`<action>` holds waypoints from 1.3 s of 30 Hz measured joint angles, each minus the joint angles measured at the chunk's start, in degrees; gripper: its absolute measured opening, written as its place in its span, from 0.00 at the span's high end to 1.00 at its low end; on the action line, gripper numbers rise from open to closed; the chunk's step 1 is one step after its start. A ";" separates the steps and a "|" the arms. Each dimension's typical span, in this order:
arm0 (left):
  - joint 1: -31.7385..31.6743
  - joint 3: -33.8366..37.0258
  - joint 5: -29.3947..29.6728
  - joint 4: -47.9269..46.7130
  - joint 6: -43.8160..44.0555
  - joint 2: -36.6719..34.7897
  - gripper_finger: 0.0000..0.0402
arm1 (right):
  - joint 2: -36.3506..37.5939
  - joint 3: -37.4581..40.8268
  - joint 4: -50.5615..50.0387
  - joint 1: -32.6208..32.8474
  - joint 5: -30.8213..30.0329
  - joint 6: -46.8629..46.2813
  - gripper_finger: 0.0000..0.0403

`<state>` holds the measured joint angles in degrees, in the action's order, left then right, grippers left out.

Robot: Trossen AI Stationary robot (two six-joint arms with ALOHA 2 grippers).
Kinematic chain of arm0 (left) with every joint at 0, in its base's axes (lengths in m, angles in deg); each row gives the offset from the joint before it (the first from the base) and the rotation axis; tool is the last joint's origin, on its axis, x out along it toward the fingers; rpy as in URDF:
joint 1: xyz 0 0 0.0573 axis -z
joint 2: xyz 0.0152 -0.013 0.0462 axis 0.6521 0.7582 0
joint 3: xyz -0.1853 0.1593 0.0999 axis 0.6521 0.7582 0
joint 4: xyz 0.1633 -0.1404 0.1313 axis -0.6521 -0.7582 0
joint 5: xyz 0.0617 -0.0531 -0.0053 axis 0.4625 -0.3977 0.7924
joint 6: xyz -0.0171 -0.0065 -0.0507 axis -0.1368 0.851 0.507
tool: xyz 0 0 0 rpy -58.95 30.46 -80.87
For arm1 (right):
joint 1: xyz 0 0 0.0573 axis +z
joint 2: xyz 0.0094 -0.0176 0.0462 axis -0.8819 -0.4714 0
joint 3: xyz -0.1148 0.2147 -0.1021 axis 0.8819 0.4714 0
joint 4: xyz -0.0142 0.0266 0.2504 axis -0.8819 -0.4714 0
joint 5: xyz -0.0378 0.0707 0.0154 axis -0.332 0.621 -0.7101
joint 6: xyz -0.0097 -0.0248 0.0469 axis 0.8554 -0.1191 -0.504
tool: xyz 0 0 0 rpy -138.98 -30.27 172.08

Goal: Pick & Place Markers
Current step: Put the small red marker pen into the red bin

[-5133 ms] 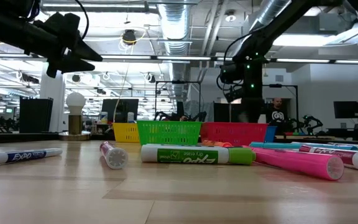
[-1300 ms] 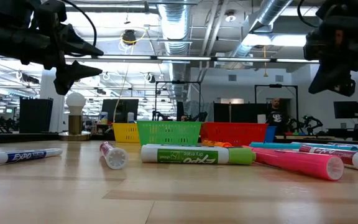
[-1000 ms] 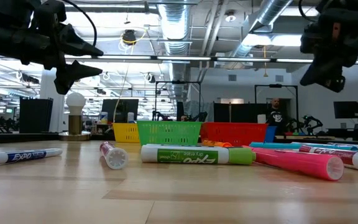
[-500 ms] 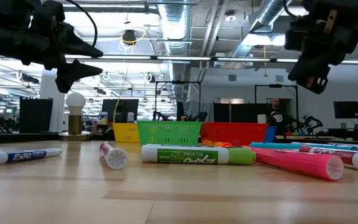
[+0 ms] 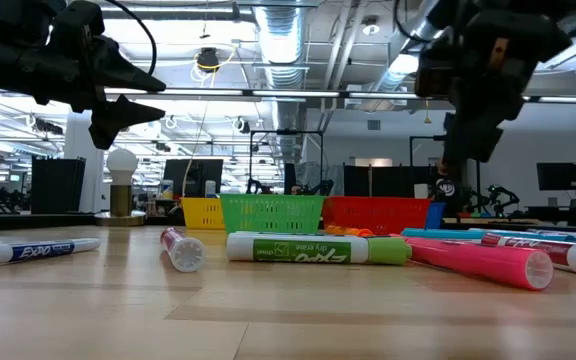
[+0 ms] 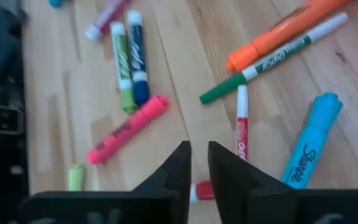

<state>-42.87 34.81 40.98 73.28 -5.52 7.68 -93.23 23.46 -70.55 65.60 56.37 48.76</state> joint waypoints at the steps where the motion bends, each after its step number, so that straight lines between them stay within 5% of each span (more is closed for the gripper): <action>1: 0.00 0.01 -0.02 0.00 0.00 0.00 0.48 | -1.56 -1.24 -1.40 0.00 0.02 0.70 0.86; 19: -0.02 0.00 -0.01 0.28 0.00 0.11 0.48 | -22.23 -14.60 -10.22 0.00 1.29 9.93 0.78; 39: 0.00 0.00 -0.01 0.39 0.02 0.14 0.48 | -29.63 -17.96 -15.52 0.00 -0.02 12.00 0.78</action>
<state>-42.87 34.80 40.97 73.68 -5.50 7.82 -122.86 5.50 -86.07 65.60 56.35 60.76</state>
